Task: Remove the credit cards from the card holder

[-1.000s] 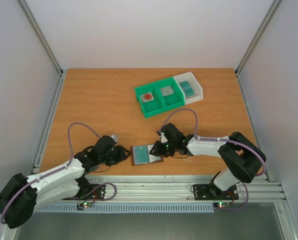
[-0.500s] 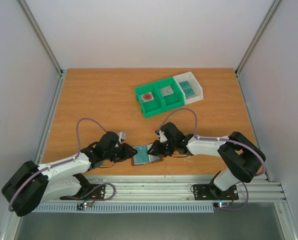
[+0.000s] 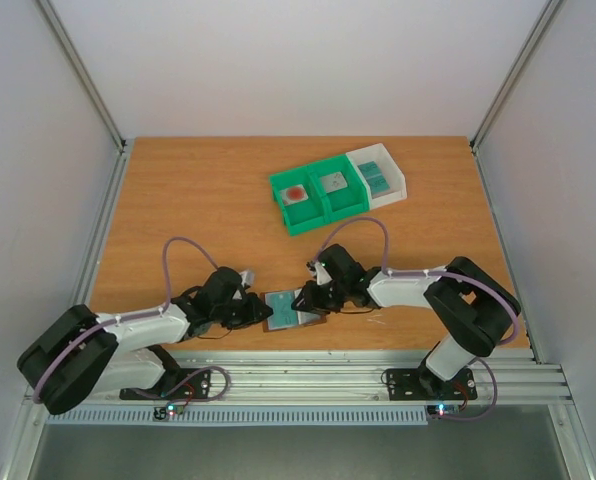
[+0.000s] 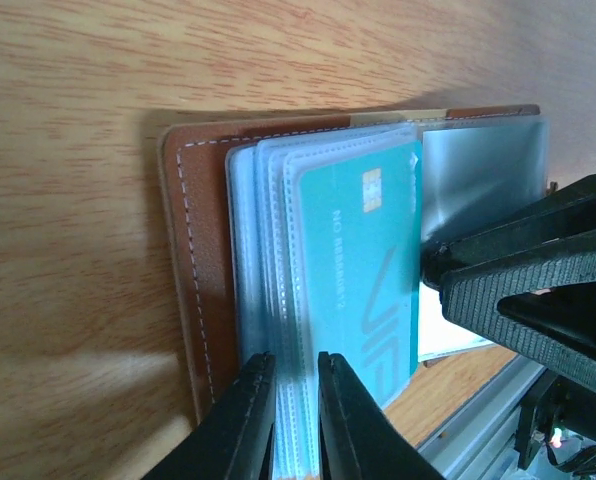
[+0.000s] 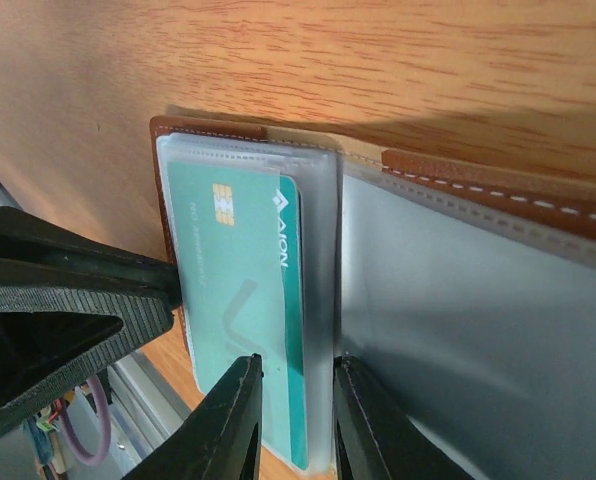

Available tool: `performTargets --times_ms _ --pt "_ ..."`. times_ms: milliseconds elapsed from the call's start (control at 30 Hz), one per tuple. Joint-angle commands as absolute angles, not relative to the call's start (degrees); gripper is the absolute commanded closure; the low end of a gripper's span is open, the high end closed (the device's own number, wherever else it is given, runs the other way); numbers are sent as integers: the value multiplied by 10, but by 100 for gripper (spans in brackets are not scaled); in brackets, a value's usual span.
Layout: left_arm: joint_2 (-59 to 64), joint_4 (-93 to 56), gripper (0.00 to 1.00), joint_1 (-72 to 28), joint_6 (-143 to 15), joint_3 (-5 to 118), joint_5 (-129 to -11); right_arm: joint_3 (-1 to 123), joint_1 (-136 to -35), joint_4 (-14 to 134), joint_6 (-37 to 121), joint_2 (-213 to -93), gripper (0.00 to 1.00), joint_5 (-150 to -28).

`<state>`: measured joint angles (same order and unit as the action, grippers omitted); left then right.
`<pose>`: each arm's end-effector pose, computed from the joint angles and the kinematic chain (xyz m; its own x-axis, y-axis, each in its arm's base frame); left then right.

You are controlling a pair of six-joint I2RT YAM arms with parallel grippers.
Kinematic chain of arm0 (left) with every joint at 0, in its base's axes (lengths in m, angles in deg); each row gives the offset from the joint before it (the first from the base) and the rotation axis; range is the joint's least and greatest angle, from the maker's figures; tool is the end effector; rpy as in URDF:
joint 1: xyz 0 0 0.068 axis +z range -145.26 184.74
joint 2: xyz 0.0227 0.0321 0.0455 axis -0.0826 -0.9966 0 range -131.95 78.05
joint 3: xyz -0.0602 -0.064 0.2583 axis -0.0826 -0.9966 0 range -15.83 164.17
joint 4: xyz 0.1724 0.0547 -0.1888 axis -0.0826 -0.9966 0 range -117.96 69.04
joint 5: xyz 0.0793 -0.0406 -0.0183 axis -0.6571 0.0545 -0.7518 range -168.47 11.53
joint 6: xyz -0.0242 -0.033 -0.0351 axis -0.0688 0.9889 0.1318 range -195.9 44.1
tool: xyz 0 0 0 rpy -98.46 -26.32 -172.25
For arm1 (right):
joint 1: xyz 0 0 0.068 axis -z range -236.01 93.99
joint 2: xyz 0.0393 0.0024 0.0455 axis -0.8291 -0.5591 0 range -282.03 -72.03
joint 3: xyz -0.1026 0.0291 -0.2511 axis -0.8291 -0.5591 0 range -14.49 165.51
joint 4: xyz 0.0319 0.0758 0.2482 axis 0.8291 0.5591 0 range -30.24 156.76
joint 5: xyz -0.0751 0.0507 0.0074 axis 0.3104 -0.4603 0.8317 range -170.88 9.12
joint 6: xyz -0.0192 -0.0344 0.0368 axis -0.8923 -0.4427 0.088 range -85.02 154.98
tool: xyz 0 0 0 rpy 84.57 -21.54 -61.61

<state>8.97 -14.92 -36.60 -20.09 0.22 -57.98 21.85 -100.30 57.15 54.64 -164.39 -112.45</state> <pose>0.1375 -0.1377 0.1220 -0.9686 -0.1798 -0.1717 -0.0056 0.7061 -0.7081 0.1872 0.2087 0.1239 -0.8165 -0.3963 -0.4198 -0.5773 0.5577 0.5964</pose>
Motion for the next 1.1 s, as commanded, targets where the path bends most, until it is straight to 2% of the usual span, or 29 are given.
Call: performTargets --times_ms 0,267,900,1067 --pt "73 -111 86 -368 -224 -4 -590 235 -1003 560 546 -1655 78 -1130" --pt "53 -109 89 -368 -229 -11 -607 233 -1003 562 542 -1665 80 -1126" --pt "41 -129 88 -368 -232 -8 -620 216 -1002 579 539 -1651 95 -1100" --pt "40 -133 87 -368 -233 -5 -622 209 -998 581 537 -1635 96 -1095"
